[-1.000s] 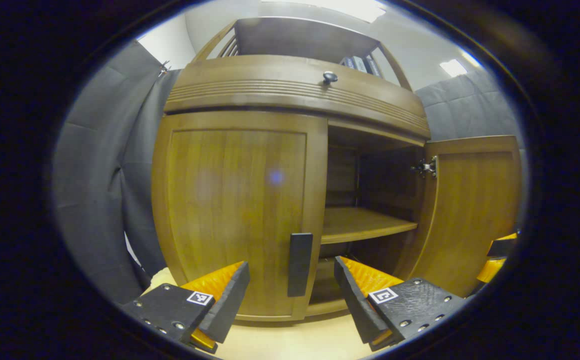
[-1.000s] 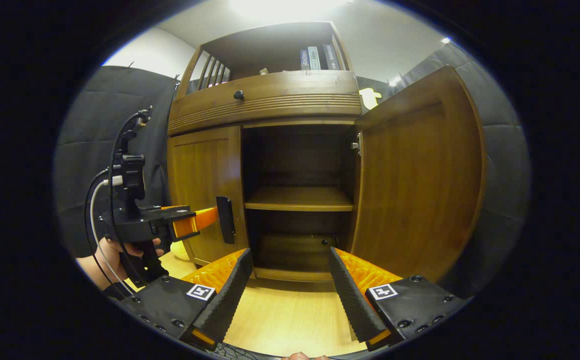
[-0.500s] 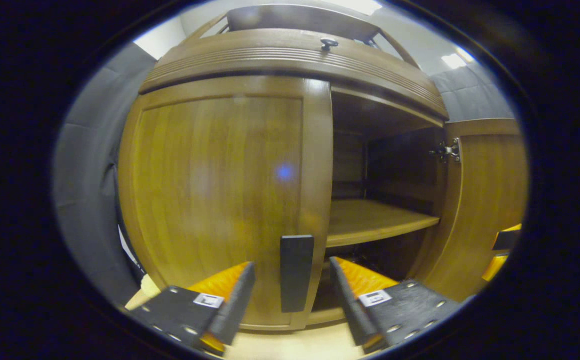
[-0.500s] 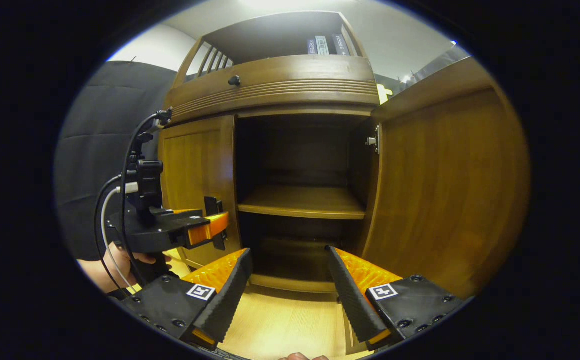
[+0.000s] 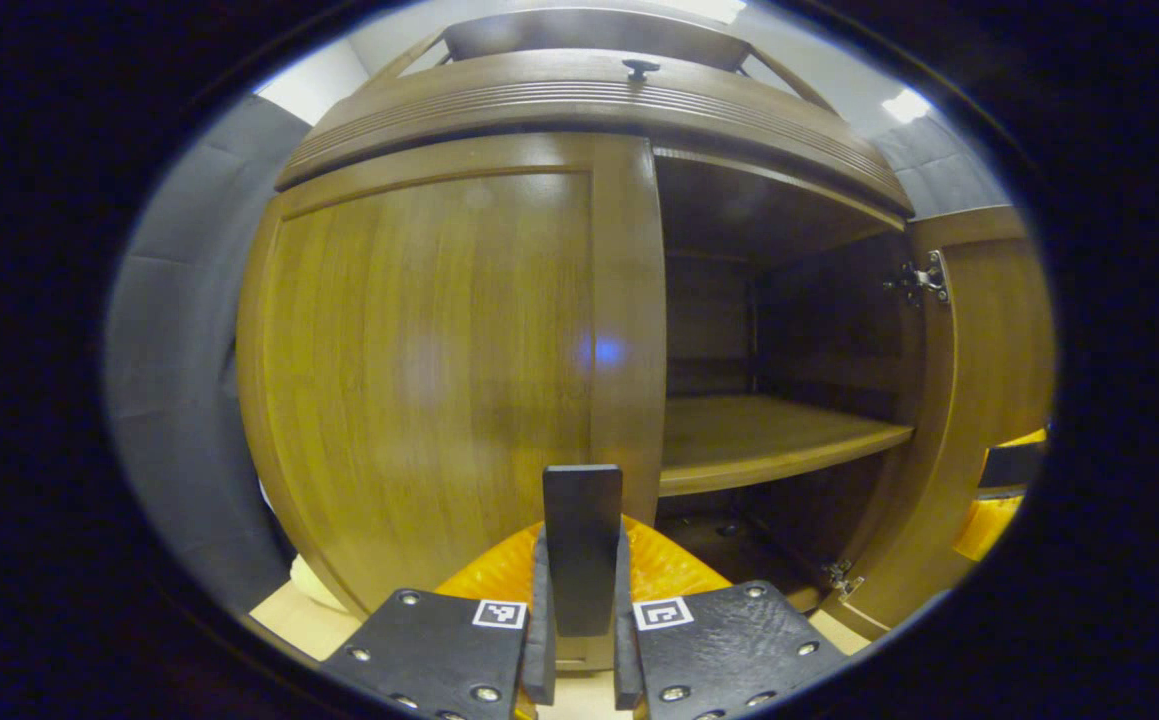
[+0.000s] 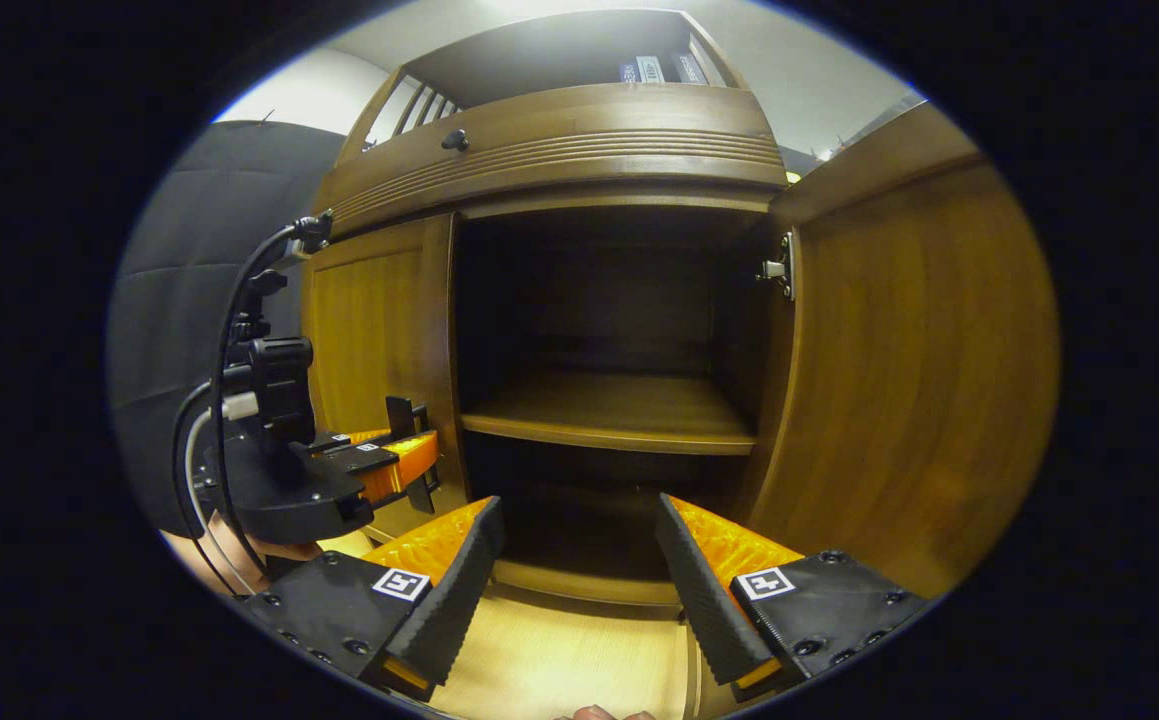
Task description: Open the right door of the double-door shoe cabinet with the right hand, and open the left door with the left hand.
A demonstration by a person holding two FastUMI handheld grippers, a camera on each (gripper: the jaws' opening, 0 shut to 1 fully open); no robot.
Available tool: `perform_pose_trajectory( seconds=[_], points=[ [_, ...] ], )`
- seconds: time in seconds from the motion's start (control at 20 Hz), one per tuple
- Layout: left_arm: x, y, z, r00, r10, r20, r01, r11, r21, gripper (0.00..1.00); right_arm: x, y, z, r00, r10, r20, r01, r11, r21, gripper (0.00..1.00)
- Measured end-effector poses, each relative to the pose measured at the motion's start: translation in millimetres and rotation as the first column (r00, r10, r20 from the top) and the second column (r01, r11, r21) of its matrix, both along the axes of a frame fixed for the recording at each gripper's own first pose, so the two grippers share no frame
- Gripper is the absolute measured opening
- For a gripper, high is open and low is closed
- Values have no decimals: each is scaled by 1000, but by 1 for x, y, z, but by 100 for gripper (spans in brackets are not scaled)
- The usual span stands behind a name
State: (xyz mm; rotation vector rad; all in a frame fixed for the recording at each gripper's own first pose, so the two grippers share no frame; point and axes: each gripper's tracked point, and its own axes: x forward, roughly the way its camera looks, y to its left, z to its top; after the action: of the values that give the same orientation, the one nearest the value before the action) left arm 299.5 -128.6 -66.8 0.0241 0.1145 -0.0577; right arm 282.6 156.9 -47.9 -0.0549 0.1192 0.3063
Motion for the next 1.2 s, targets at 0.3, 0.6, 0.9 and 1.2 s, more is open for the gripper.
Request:
perform_pose_trajectory(
  seconds=[0.3,0.6,0.9,1.2],
  points=[
    [-1,0,-2,999,-19,-26,18,1000,-23,5,13,2,-3,1000,3,-5,-3,1000,21,99],
    [-19,2,-2,999,-40,-28,39,999,-35,5,6,3,4,1000,2,14,-2,1000,9,96],
    [-54,9,1,997,-82,-6,81,995,-64,5,-1,9,14,1000,7,17,-7,1000,-2,96],
    [-90,24,3,994,-112,12,113,992,-61,5,-13,5,9,998,-42,41,42,999,10,97]
  ],
)
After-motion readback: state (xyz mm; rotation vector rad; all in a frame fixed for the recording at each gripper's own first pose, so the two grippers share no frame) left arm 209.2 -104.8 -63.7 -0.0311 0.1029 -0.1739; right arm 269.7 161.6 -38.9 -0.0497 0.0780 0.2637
